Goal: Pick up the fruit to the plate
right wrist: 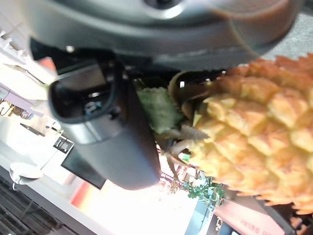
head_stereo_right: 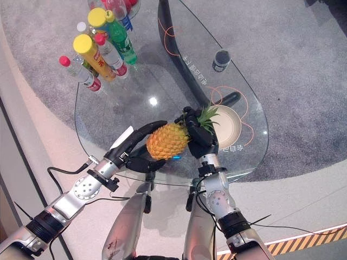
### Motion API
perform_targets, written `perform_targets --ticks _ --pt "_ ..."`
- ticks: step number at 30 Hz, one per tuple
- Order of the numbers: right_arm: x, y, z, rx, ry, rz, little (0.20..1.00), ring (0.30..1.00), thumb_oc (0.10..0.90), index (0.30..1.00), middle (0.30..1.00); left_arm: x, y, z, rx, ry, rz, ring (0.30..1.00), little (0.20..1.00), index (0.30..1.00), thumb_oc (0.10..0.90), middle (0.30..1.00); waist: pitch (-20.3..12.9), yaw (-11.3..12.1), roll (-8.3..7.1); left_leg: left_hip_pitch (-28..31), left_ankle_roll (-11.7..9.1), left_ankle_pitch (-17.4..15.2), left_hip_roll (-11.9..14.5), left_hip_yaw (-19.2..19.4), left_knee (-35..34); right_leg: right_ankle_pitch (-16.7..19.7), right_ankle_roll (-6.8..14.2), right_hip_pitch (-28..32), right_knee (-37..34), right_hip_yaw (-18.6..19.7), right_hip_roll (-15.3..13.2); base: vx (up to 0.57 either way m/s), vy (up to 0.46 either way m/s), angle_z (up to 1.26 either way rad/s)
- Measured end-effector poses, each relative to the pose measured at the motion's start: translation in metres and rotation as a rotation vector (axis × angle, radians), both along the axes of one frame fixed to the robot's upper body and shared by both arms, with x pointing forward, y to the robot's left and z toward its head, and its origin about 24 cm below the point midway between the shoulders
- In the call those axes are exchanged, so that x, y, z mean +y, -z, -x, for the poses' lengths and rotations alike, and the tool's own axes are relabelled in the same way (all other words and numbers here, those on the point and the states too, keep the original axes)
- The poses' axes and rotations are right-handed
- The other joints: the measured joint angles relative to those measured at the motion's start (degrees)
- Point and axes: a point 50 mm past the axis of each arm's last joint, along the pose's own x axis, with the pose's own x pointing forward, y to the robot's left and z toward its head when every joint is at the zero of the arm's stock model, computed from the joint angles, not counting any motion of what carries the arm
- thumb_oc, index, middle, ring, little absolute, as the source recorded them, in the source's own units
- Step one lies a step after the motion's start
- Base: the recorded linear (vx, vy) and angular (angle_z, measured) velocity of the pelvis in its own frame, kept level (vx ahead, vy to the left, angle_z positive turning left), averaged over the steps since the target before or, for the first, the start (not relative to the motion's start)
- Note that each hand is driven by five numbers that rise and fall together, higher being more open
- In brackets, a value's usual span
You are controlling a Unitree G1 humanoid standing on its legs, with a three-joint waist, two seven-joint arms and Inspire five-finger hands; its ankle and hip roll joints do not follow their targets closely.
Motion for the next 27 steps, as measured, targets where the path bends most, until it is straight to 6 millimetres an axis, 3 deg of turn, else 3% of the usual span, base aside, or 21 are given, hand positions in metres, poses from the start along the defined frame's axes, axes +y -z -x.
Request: perform_targets --ticks 10,15,20,27 --pt "-0.001 -0.020 0.003 -0.082 0.067 0.066 0.200 0.300 0.100 0.300 0.300 0.004 0.006 0.000 0.024 -0.048 0.008 0.900 0.900 0.900 0.800 0.900 0.00 -0.14 -0.01 0.03 0.01 -0.01 0.05 0.15 0.00 0.03 -0.01 0.00 -0.10 0.14 0.08 0.00 0.000 0.00" --pt "-0.008 -0.042 0.007 -0.186 0.116 0.016 0.200 0.300 0.100 0.300 0.300 0.028 0.024 -0.002 0.085 -0.232 0.074 0.900 0.900 0.900 0.800 0.900 0.00 -0.35 -0.02 0.06 0.01 -0.01 0.17 0.21 0.00 0.06 -0.01 0.00 -0.19 0.23 0.22 0.00 0.000 0.00" --pt "-0.014 -0.045 0.008 -0.194 0.152 -0.007 0.200 0.300 0.100 0.300 0.300 0.039 0.028 0.001 0.097 -0.319 0.128 0.900 0.900 0.900 0.800 0.900 -0.01 -0.19 -0.02 0.06 0.01 -0.01 0.19 0.21 0.01 0.07 -0.03 0.00 -0.15 0.20 0.24 0.00 0.000 0.00" --pt "-0.010 -0.041 0.009 -0.167 0.162 -0.023 0.200 0.300 0.100 0.300 0.300 0.038 0.029 0.001 0.090 -0.354 0.171 0.900 0.900 0.900 0.800 0.900 -0.01 -0.21 -0.02 0.03 0.01 -0.01 0.32 0.21 -0.14 0.18 -0.06 -0.01 -0.43 0.19 0.38 0.00 0.000 0.00"
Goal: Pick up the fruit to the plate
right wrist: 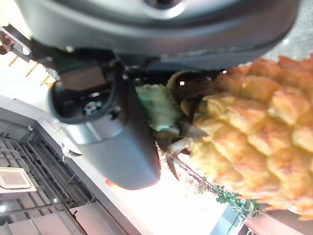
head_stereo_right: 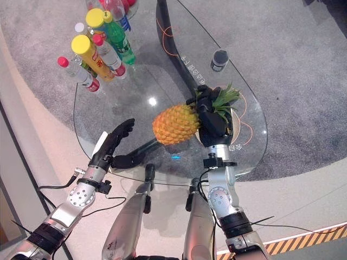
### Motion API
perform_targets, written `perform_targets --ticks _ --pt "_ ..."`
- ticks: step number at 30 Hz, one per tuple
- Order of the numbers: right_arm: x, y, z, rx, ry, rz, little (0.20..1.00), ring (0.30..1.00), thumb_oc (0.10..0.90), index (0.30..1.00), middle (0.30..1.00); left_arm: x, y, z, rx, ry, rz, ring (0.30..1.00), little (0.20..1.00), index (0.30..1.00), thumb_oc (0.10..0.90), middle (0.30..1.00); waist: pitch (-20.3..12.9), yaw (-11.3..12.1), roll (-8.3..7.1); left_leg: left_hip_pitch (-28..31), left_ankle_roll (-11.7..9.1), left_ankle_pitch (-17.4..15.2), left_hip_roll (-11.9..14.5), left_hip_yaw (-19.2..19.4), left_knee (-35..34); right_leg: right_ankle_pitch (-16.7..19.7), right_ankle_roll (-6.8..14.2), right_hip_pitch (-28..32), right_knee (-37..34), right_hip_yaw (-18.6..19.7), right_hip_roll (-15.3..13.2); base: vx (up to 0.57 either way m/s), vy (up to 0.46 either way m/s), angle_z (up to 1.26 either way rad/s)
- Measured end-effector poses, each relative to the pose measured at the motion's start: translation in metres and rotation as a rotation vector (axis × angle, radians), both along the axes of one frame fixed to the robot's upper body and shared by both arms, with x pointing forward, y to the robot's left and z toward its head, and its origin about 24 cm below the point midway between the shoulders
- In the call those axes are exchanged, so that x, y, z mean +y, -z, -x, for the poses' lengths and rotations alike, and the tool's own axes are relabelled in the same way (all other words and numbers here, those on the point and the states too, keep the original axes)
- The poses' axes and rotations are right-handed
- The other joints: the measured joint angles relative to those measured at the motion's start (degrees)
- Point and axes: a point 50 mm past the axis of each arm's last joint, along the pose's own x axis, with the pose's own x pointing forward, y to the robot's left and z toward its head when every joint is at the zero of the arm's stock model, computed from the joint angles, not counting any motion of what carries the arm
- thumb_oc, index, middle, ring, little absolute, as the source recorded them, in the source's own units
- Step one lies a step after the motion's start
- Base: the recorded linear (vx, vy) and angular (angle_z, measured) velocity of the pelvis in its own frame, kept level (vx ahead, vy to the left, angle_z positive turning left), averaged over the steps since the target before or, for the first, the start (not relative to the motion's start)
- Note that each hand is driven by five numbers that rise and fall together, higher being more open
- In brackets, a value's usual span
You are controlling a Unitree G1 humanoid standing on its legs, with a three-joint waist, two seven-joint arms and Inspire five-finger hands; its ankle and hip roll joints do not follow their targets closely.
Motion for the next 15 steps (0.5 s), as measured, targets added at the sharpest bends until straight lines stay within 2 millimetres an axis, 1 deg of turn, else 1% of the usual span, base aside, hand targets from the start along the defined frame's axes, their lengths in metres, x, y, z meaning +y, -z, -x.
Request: perform_targets --ticks 5,10,14,15 --pt "0.0008 0.0001 0.0005 0.000 0.014 0.032 0.200 0.300 0.100 0.300 0.300 0.0005 -0.0001 0.0000 -0.004 -0.012 0.003 0.900 0.900 0.900 0.800 0.900 0.00 0.01 0.00 -0.03 0.00 0.00 0.03 0.00 -0.15 0.04 0.01 0.02 -0.29 0.00 0.06 0.00 0.000 0.00" --pt "-0.0026 -0.0021 0.0004 0.030 0.134 0.186 0.200 0.300 0.100 0.300 0.300 0.0006 0.0021 -0.0002 0.003 -0.033 0.009 0.900 0.900 0.900 0.800 0.900 0.00 0.02 0.00 -0.10 0.00 0.00 0.04 0.01 -0.20 0.07 0.05 0.04 -0.48 -0.02 0.08 0.00 0.000 0.00" --pt "-0.0064 -0.0058 0.0005 0.033 0.265 0.373 0.200 0.300 0.100 0.300 0.300 0.0042 0.0093 -0.0012 0.035 -0.065 0.001 0.900 0.900 0.900 0.800 0.900 0.00 -0.01 -0.01 -0.19 0.00 0.00 0.09 0.00 -0.19 0.08 0.04 -0.03 -0.47 -0.07 0.13 0.00 0.000 0.00" --pt "-0.0064 -0.0058 0.0005 0.033 0.265 0.373 0.200 0.300 0.100 0.300 0.300 0.0042 0.0093 -0.0012 0.035 -0.065 0.001 0.900 0.900 0.900 0.800 0.900 0.00 -0.01 -0.01 -0.19 0.00 0.00 0.09 0.00 -0.19 0.08 0.04 -0.03 -0.47 -0.07 0.13 0.00 0.000 0.00"
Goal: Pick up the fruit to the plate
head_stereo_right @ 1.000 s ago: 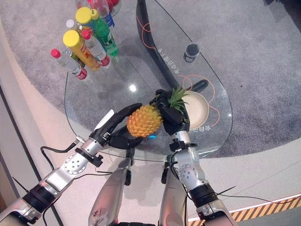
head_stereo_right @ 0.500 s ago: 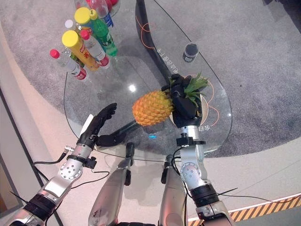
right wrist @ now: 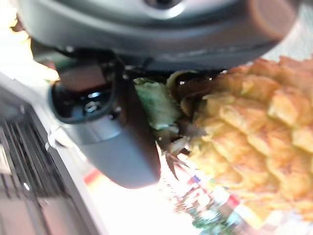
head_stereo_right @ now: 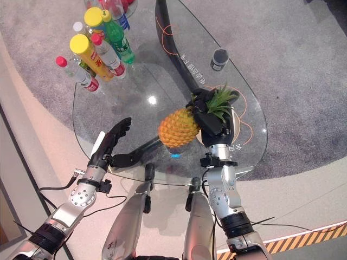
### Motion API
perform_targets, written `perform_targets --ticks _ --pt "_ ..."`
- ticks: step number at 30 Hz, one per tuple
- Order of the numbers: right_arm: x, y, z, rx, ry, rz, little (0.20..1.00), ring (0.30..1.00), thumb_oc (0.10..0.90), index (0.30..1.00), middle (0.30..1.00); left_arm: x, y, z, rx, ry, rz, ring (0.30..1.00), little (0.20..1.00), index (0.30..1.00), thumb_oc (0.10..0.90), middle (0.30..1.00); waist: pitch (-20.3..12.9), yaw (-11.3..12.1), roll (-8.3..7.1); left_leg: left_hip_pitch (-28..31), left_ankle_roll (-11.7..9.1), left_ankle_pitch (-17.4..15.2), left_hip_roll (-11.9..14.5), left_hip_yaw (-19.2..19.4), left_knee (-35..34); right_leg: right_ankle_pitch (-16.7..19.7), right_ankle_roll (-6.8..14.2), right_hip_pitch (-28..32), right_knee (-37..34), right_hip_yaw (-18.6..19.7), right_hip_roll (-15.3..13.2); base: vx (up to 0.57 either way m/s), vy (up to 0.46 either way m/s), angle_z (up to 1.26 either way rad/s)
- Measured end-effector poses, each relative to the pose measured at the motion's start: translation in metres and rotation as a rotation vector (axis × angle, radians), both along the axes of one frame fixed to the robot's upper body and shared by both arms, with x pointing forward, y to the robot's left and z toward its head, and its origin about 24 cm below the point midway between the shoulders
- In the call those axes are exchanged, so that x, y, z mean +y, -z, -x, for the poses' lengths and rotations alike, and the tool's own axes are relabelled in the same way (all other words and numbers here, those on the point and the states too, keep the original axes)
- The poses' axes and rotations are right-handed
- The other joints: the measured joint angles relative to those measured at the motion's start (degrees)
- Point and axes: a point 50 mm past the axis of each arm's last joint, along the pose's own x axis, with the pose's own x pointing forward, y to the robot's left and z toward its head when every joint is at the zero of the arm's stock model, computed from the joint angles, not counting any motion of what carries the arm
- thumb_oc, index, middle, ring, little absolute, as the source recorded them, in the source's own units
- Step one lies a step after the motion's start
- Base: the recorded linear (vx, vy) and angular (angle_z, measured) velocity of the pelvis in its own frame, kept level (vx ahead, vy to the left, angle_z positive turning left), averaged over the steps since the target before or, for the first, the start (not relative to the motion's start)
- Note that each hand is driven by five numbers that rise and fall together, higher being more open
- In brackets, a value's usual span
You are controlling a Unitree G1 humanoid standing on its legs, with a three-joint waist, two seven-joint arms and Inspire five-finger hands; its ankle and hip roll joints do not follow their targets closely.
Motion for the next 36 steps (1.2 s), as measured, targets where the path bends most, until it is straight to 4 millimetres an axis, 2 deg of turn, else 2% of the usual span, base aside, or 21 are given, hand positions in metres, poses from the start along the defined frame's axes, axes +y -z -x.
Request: perform_targets --ticks 3,8,11,15,21,27,36 --pt "-0.009 -0.008 -0.001 -0.016 0.138 0.146 0.200 0.300 0.100 0.300 0.300 0.006 0.013 0.000 0.048 -0.049 -0.012 0.900 0.900 0.900 0.800 0.900 0.00 -0.03 -0.01 -0.97 0.00 0.00 0.02 0.00 0.11 0.08 -0.01 -0.89 0.04 -0.03 0.01 0.00 0.000 0.00" --pt "-0.018 -0.015 -0.002 -0.028 0.256 0.178 0.200 0.300 0.100 0.300 0.300 0.014 0.024 0.002 0.088 -0.093 -0.029 0.900 0.900 0.900 0.800 0.900 0.01 0.03 -0.03 -1.92 0.02 0.02 -0.02 -0.01 0.27 0.15 0.06 -1.74 0.00 -0.08 -0.04 0.00 0.000 0.00" --pt "-0.017 -0.023 -0.004 -0.058 0.332 0.219 0.200 0.300 0.100 0.300 0.300 0.014 0.023 0.002 0.083 -0.107 -0.029 0.900 0.900 0.900 0.800 0.900 0.01 -0.03 -0.03 -2.52 0.03 0.03 -0.05 0.00 0.47 0.15 0.06 -2.42 0.26 0.00 -0.07 -0.01 0.011 0.00" --pt "-0.016 -0.033 -0.007 -0.112 0.521 0.316 0.200 0.300 0.100 0.300 0.300 0.012 0.018 -0.002 0.065 -0.101 -0.029 0.900 0.900 0.900 0.800 0.900 0.02 0.06 -0.02 -4.39 0.20 0.18 -0.06 0.00 1.08 0.14 0.04 -4.40 1.34 0.06 -0.14 0.00 0.000 0.00" --pt "-0.028 -0.041 -0.008 -0.186 0.777 0.443 0.200 0.300 0.100 0.300 0.300 0.006 0.023 0.000 0.077 -0.091 -0.038 0.900 0.900 0.900 0.800 0.900 0.04 0.10 0.04 -6.63 0.31 0.46 -0.11 0.23 1.52 0.28 -0.13 -6.99 2.13 0.40 -0.17 0.00 0.000 0.00" --pt "-0.032 -0.049 -0.014 -0.230 0.893 0.477 0.200 0.300 0.100 0.300 0.300 0.006 0.020 -0.001 0.065 -0.093 -0.035 0.900 0.900 0.900 0.800 0.900 0.32 0.23 0.70 -8.64 0.36 0.61 -0.18 0.51 2.04 0.29 -0.13 -9.42 3.18 0.94 -0.20 0.00 0.001 -0.01" --pt "-0.032 -0.043 -0.016 -0.242 0.970 0.533 0.200 0.300 0.100 0.300 0.300 0.002 0.012 -0.002 0.030 -0.085 -0.022 0.900 0.900 0.900 0.800 0.900 0.34 0.41 0.86 -10.93 0.01 1.09 -0.17 0.47 2.13 0.30 -0.17 -12.02 3.99 0.97 -0.23 0.00 0.000 0.00"
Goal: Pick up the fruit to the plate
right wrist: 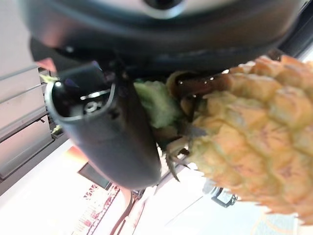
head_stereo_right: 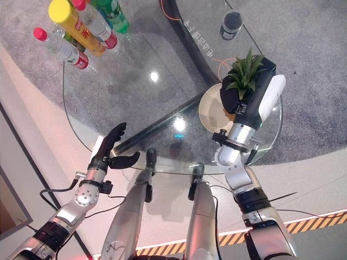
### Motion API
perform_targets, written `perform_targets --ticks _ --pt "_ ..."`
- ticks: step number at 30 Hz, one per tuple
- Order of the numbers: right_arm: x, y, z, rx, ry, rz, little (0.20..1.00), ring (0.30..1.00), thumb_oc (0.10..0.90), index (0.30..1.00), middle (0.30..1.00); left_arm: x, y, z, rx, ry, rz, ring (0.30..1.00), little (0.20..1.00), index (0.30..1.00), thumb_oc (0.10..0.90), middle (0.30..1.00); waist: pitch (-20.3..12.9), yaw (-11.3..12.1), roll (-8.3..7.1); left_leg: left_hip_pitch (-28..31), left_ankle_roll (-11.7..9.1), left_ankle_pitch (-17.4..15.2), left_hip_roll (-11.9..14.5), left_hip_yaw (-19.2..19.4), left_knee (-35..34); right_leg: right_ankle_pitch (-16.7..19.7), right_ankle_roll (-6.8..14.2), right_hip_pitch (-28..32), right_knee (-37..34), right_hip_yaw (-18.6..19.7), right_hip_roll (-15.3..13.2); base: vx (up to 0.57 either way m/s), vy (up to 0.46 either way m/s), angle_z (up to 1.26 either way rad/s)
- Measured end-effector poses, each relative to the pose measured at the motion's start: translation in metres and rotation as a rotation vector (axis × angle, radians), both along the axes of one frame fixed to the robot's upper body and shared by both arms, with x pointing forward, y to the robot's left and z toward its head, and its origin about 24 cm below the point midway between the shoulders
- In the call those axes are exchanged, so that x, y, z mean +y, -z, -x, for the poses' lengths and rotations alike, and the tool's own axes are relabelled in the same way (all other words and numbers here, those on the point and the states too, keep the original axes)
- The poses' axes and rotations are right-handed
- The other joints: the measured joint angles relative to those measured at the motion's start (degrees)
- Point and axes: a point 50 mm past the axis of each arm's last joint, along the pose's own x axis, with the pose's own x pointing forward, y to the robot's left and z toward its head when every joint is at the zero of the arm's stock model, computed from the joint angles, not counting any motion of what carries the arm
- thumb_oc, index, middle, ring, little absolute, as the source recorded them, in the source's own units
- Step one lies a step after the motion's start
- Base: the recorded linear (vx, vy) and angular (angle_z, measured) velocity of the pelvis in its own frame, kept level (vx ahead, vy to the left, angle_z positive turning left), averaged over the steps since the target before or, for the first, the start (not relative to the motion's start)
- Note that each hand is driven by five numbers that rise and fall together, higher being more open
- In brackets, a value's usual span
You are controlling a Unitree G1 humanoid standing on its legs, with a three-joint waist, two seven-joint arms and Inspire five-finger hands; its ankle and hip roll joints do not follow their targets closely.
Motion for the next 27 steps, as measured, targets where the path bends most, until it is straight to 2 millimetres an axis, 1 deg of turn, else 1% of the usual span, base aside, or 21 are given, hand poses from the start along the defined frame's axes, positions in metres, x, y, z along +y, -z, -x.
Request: perform_targets --ticks 3,6,10,15,22,27 --pt "-0.003 -0.001 0.001 -0.026 0.027 -0.017 0.200 0.300 0.100 0.300 0.300 0.001 -0.001 -0.001 -0.006 -0.001 -0.004 0.900 0.900 0.900 0.800 0.900 -0.09 -0.06 0.20 -0.87 -0.01 0.06 0.01 0.00 -0.01 0.02 -0.05 -0.90 0.09 0.00 0.01 -0.01 -0.001 0.00" --pt "-0.006 -0.004 0.001 -0.051 0.044 -0.021 0.200 0.300 0.100 0.300 0.300 0.000 -0.008 -0.002 -0.029 0.010 -0.006 0.900 0.900 0.900 0.800 0.900 0.03 0.01 0.82 -2.62 0.04 0.52 -0.01 -0.06 -0.02 0.16 -0.22 -2.73 0.47 -0.01 0.01 0.00 0.000 0.00" --pt "-0.007 0.003 -0.001 -0.033 0.044 -0.025 0.200 0.300 0.100 0.300 0.300 -0.003 -0.016 -0.006 -0.055 0.021 -0.005 0.900 0.900 0.900 0.800 0.900 0.07 0.06 1.41 -3.34 0.01 0.58 -0.05 -0.11 0.00 0.15 -0.24 -3.70 0.84 0.04 -0.03 -0.01 0.004 0.00" --pt "-0.007 0.000 0.000 -0.061 0.032 -0.032 0.200 0.300 0.100 0.300 0.300 -0.006 -0.018 -0.007 -0.067 0.018 -0.007 0.900 0.900 0.900 0.800 0.900 0.05 0.04 1.55 -3.92 0.02 0.69 -0.05 -0.11 0.00 0.20 -0.31 -4.29 0.98 0.03 -0.03 -0.01 0.003 0.00" --pt "-0.001 -0.014 0.001 -0.166 -0.047 -0.059 0.200 0.300 0.100 0.300 0.300 -0.010 -0.018 -0.009 -0.062 0.027 -0.014 0.900 0.900 0.900 0.800 0.900 0.04 0.22 1.63 -4.99 0.01 0.82 -0.07 -0.38 0.02 0.21 -0.33 -5.25 1.05 -0.21 -0.04 0.00 0.003 0.00" --pt "0.004 -0.013 0.001 -0.181 -0.079 -0.128 0.200 0.300 0.100 0.300 0.300 -0.009 -0.018 -0.009 -0.058 0.022 0.001 0.900 0.900 0.900 0.800 0.900 0.04 0.71 1.64 -5.06 0.01 0.83 -0.15 -0.61 -0.03 0.19 -0.32 -5.23 0.94 -0.30 -0.05 0.00 0.000 0.00"
